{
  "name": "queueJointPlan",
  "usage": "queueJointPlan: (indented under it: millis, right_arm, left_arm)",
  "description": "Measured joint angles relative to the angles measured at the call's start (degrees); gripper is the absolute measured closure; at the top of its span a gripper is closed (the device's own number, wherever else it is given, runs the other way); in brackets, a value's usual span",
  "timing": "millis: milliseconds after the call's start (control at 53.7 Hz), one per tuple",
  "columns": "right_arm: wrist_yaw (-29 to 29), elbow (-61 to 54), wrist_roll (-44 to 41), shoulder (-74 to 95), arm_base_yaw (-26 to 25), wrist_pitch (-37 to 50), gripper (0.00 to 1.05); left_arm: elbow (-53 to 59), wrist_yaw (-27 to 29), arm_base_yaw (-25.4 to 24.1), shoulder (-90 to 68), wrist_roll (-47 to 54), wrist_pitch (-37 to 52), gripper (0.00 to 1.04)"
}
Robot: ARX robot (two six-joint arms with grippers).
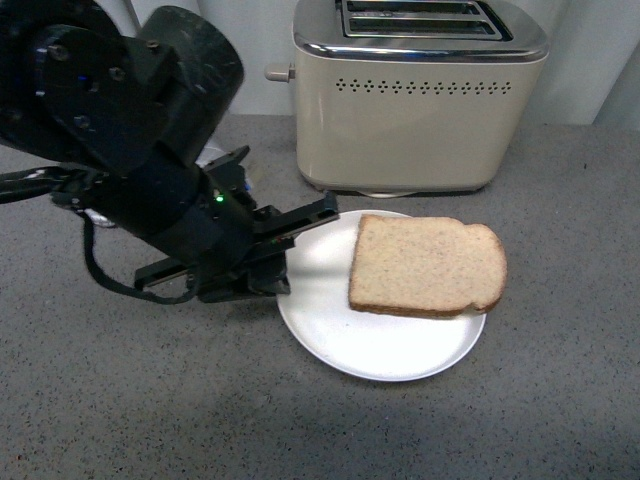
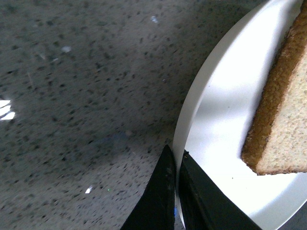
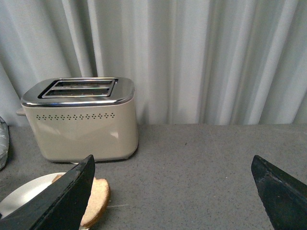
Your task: Put bread into toaster
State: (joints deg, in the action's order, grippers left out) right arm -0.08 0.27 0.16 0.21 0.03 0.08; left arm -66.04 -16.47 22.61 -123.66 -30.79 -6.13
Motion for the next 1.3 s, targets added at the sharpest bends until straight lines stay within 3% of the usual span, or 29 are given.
queueJointPlan:
  millis: [335, 559, 894, 988, 1043, 1099, 1174, 1248, 1304]
  right_arm:
    - [0.00, 0.00, -0.02, 0.00, 0.00, 0.00, 0.10]
    - [0.00, 0.00, 0.00, 0.00, 0.00, 0.00, 0.10]
    - [-0.02, 0.00, 0.00, 0.00, 0.00, 0.00, 0.10]
    - [-0.02, 0.00, -0.02, 0.00, 0.00, 0.00, 0.10]
    - [0.00, 0.00, 0.00, 0.00, 0.00, 0.00, 0.10]
    - [0.00, 0.00, 0.00, 0.00, 0.00, 0.00, 0.10]
    - [0.00, 0.00, -0.02, 0.02, 0.00, 0.00, 0.10]
    - [0.00, 0.00, 0.00, 0.02, 0.00, 0.00, 0.10]
    - [-0.02, 0.00, -0.02, 0.04, 0.00, 0.00, 0.10]
  left_arm:
    - [-4.39, 1.01, 2.62, -3.63, 0.37, -2.14, 1.01]
    - [-1.14, 2.82, 1.44, 0.31, -0.63, 3.89, 0.59]
    - [18.86, 20.11, -3.32, 25.24, 3.15, 20.09, 0.05]
    - [25.97, 26.23, -4.37, 32.35, 4.09, 24.57, 0.07]
    - [32.81, 35.30, -4.52, 39.04, 7.06, 31.65, 0.07]
    - [35.95, 40.02, -4.55, 42.71, 8.20, 34.53, 0.07]
    - [40.13, 36.13, -5.77, 43.23, 13.68, 46.12, 0.15]
    - [47.89, 30.47, -8.11, 43.78, 23.43, 63.47, 0.33]
    - [50.45, 29.20, -9.42, 46.14, 26.49, 66.25, 0.44]
